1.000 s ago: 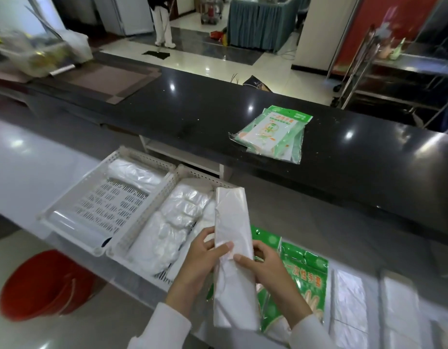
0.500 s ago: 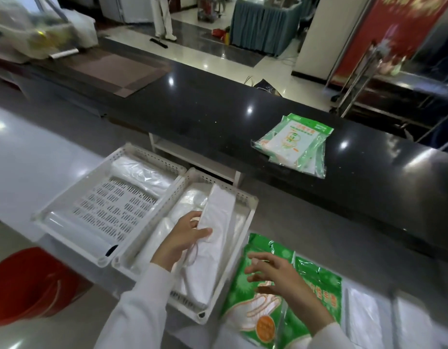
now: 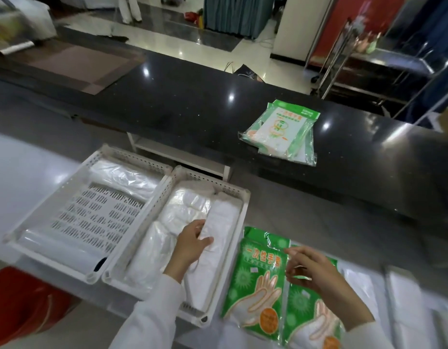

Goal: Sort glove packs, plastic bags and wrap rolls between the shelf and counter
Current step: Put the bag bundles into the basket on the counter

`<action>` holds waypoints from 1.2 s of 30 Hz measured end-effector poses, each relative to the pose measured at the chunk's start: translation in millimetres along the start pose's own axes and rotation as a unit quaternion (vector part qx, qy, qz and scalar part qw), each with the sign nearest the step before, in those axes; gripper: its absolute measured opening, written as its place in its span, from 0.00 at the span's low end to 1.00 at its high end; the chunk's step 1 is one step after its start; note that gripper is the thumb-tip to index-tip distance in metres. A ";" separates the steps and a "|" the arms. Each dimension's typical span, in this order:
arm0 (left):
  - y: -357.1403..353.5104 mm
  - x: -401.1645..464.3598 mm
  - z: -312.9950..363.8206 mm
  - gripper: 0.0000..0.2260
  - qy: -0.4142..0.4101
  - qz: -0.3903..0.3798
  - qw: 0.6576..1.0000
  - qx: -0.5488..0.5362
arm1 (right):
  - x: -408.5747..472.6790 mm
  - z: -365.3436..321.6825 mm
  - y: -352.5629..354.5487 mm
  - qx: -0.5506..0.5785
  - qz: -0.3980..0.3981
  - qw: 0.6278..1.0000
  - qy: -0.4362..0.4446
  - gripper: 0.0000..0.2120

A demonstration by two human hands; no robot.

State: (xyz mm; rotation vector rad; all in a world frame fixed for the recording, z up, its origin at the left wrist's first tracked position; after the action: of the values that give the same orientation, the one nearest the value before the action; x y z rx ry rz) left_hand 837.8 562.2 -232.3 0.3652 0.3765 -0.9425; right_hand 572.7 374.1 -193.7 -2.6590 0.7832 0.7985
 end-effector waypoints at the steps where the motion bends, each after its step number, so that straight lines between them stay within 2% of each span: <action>1: -3.4 -2.0 -0.4 0.20 -0.008 0.012 1.000 0.003 | -0.1 1.7 0.6 0.004 0.000 1.000 -0.001 0.11; 5: -10.8 -8.9 0.0 0.15 -0.029 0.059 0.997 0.036 | -0.8 7.0 -2.9 0.007 0.000 1.000 -0.003 0.15; 9: -16.7 -16.4 -0.5 0.08 -0.048 0.108 0.990 0.071 | -5.4 9.3 -10.5 0.005 -0.003 1.000 0.002 0.14; 15: -28.5 -29.6 -2.6 0.22 -0.012 0.111 0.992 0.062 | -16.9 19.9 -5.1 0.025 0.019 0.999 -0.005 0.15; 19: -28.7 -39.6 5.2 0.19 -0.047 0.141 0.988 0.042 | -28.4 26.7 -2.0 0.017 0.020 1.000 0.010 0.08; 23: -37.8 -49.7 27.1 0.17 -0.105 0.157 0.980 0.053 | -38.3 32.9 1.9 0.004 0.035 0.999 0.023 0.08; 30: -108.4 -47.8 49.0 0.12 -0.137 0.031 0.988 0.062 | -59.9 46.8 31.0 0.066 0.084 0.994 0.037 0.08; 36: -192.7 -46.7 52.6 0.12 -0.144 -0.076 0.982 0.094 | -84.1 59.8 77.3 0.056 0.109 0.992 0.041 0.07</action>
State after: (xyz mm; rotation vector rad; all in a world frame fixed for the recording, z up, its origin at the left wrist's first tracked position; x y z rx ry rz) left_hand 660.5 467.6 -191.1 0.3684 0.0505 -1.1670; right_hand 444.1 368.9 -201.2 -2.5501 1.1217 0.6760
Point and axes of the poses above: each hand's wrist, its own x-axis towards the middle knuckle, its own y-axis out of the back of the hand, z = x × y, the point moved 3 cm from there along x, towards the middle knuckle, and after that the axes turned 12 degrees about -z, right-handed, at the moved point
